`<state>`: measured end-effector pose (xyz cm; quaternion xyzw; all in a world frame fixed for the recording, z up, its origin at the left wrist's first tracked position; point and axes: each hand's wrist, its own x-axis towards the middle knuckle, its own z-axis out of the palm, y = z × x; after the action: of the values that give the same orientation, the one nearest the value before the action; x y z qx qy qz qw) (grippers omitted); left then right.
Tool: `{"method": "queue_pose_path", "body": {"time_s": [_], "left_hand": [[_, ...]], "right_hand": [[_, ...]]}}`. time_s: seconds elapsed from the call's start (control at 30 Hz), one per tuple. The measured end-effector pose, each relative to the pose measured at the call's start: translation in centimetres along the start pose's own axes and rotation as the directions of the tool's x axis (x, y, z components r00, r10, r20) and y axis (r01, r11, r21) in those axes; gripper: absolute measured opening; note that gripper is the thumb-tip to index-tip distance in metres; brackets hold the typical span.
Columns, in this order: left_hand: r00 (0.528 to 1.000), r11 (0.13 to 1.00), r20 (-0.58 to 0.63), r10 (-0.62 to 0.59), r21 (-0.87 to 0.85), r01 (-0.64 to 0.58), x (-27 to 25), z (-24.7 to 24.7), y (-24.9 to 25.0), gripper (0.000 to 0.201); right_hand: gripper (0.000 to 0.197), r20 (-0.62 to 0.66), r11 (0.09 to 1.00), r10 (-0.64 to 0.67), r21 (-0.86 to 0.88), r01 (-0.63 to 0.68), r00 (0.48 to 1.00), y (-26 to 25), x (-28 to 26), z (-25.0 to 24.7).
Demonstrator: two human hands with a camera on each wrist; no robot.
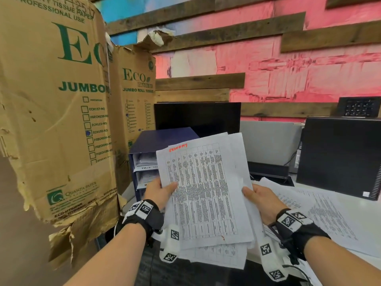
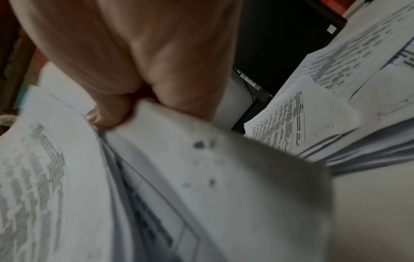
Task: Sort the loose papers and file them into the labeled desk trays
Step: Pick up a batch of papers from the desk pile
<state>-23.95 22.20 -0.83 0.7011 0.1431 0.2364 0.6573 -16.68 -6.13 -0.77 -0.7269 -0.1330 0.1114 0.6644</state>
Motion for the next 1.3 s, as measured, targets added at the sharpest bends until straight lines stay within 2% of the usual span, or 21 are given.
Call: {"method": "queue_pose_path", "body": {"time_s": [0.13,0.2,0.27,0.33,0.4,0.5,0.7,0.8,0.97,1.03,1.17,1.23,1.3], "left_hand": [[1.000,0.999,-0.011,0.014,-0.052,-0.014,-0.4,1.2,0.2,0.029],[0.996,0.998,-0.054,0.065,-0.013,-0.066,-0.3,2.4,0.7,0.020],[0.985,0.991,-0.111,0.130,-0.013,-0.132,-0.2,3.8,1.6,0.011],[0.970,0.981,-0.159,0.183,-0.039,-0.191,-0.3,5.8,2.7,0.011],[0.960,0.968,-0.166,0.224,-0.074,-0.239,-0.7,7.6,3.3,0.013],[0.968,0.970,-0.125,0.219,-0.077,-0.229,-1.3,9.6,2.2,0.024],[0.991,0.991,0.051,0.125,0.041,-0.127,-1.8,10.8,-1.5,0.034],[0.993,0.984,0.080,0.088,0.145,-0.099,-1.5,10.6,-2.0,0.037],[0.990,0.969,0.137,0.010,0.245,-0.043,-1.3,10.4,-2.4,0.029],[0.991,0.966,0.132,0.004,0.255,-0.037,-1.4,10.2,-2.3,0.031],[0.999,0.992,0.043,0.005,0.128,-0.010,-1.6,8.5,-2.1,0.037],[1.000,0.993,0.018,0.009,0.118,-0.011,-1.7,7.0,-2.0,0.034],[1.000,0.992,0.011,-0.011,0.128,0.010,-1.8,5.0,-2.5,0.033]], "right_hand": [[0.017,-0.064,0.993,-0.061,-0.103,0.054,0.996,0.1,0.0,-0.3],[0.018,-0.121,0.976,-0.126,-0.190,0.102,0.985,-0.6,-0.2,-0.4],[0.021,-0.184,0.942,-0.243,-0.279,0.186,0.953,-1.8,-0.7,-0.3],[0.025,-0.235,0.912,-0.348,-0.310,0.269,0.907,-2.9,-1.0,-0.4],[0.028,-0.248,0.903,-0.383,-0.301,0.306,0.890,-3.3,-1.2,-0.5],[0.041,-0.227,0.922,-0.336,-0.277,0.270,0.914,-2.0,-1.5,-0.5],[0.053,-0.226,0.934,-0.174,-0.347,0.088,0.959,1.4,-0.8,-0.6],[0.052,-0.261,0.937,-0.124,-0.348,0.026,0.957,2.4,-0.2,-0.4],[0.040,-0.265,0.923,-0.077,-0.382,-0.031,0.961,2.2,0.0,-0.3],[0.037,-0.276,0.917,-0.086,-0.398,-0.033,0.957,2.0,0.1,-0.3],[0.041,-0.282,0.920,-0.123,-0.391,0.003,0.951,1.2,0.0,0.0],[0.043,-0.245,0.919,-0.130,-0.394,0.024,0.961,0.8,-0.3,0.6],[0.040,-0.154,0.916,-0.119,-0.398,0.049,0.981,0.4,-0.9,1.9]]}}
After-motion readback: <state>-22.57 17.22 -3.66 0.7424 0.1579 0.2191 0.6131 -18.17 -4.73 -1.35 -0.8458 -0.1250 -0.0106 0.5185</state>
